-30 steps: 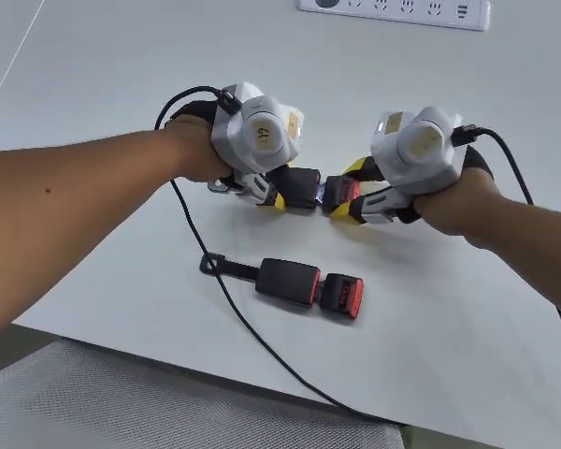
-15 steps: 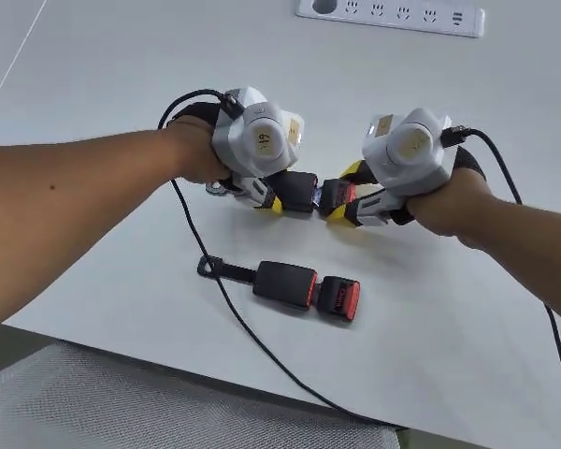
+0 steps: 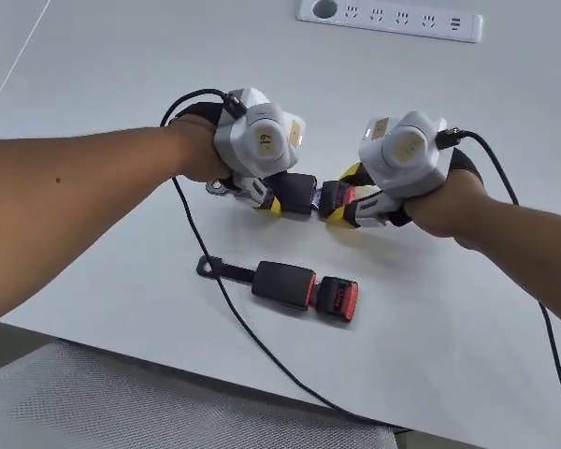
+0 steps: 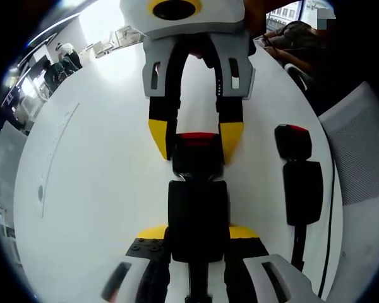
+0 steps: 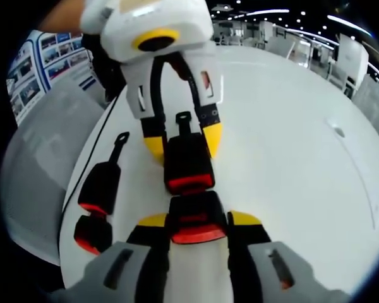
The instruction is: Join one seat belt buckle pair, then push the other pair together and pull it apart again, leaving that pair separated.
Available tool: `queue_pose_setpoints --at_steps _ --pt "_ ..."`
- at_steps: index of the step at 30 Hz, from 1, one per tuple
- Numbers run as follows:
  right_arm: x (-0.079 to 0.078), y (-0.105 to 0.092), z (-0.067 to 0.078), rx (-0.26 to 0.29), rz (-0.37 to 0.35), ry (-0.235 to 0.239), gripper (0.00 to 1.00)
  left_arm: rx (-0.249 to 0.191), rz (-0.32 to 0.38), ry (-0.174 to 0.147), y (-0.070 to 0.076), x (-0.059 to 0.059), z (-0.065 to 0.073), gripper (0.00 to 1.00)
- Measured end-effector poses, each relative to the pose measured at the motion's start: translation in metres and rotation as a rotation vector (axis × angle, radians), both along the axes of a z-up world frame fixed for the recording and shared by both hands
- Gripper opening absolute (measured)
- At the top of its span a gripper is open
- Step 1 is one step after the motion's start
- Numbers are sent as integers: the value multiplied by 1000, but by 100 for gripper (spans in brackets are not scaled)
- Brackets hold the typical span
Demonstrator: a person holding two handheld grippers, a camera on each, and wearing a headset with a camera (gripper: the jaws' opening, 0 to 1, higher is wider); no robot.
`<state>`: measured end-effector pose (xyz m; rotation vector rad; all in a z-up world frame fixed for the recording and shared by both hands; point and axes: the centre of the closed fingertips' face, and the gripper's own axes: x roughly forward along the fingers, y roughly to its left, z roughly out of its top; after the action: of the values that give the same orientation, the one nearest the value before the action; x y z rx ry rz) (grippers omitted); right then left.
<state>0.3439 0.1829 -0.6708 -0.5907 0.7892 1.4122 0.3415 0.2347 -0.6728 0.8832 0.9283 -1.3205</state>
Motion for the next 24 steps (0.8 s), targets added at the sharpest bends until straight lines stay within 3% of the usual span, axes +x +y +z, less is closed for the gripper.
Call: queue_pose_setpoints --at_steps 14,24 --pt "-3 -18 -2 -12 0 -5 34 1 -27 1 -1 -1 1 34" --pt "-2 -52 -1 -10 -6 -7 35 -10 -17 2 -1 -1 1 34"
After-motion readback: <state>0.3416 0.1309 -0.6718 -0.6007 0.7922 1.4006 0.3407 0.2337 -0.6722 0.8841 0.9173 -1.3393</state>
